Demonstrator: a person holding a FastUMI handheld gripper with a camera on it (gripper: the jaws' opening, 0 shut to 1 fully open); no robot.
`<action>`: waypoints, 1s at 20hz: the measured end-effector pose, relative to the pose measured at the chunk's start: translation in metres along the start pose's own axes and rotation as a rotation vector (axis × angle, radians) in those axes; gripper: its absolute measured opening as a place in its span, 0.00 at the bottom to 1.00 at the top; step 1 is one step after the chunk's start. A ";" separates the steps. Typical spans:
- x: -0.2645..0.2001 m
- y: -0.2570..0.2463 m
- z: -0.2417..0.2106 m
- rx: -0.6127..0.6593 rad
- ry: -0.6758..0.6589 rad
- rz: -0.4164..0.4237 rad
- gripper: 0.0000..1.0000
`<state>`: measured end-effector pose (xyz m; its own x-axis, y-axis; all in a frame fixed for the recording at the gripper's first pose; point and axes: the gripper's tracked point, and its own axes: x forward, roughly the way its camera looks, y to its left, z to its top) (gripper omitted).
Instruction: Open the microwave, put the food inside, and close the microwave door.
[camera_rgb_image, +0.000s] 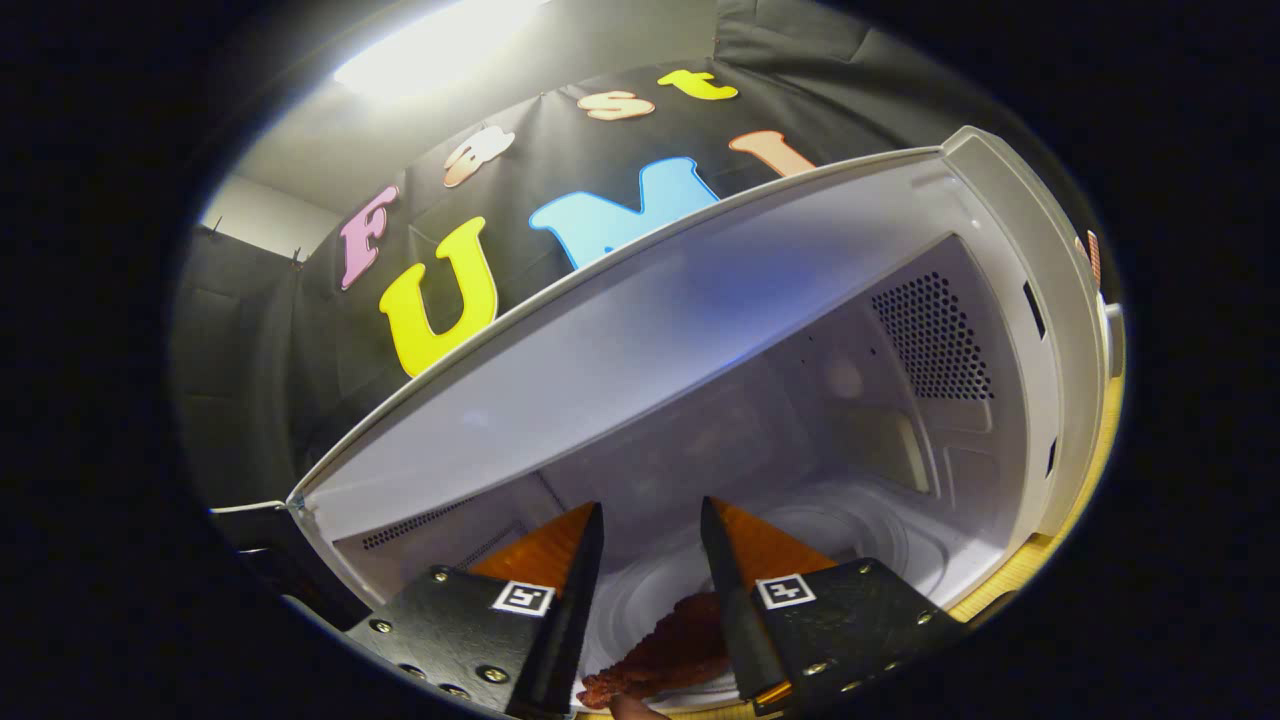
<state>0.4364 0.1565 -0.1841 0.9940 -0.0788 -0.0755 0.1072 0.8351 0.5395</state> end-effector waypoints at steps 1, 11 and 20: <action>-0.009 -0.002 -0.005 -0.014 0.039 0.002 0.68; -0.151 0.040 0.016 -0.405 0.115 0.257 0.96; -0.337 0.127 0.048 -0.478 0.064 0.672 0.96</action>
<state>0.1163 0.2629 -0.0498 0.8383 0.5392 0.0806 -0.5445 0.8356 0.0726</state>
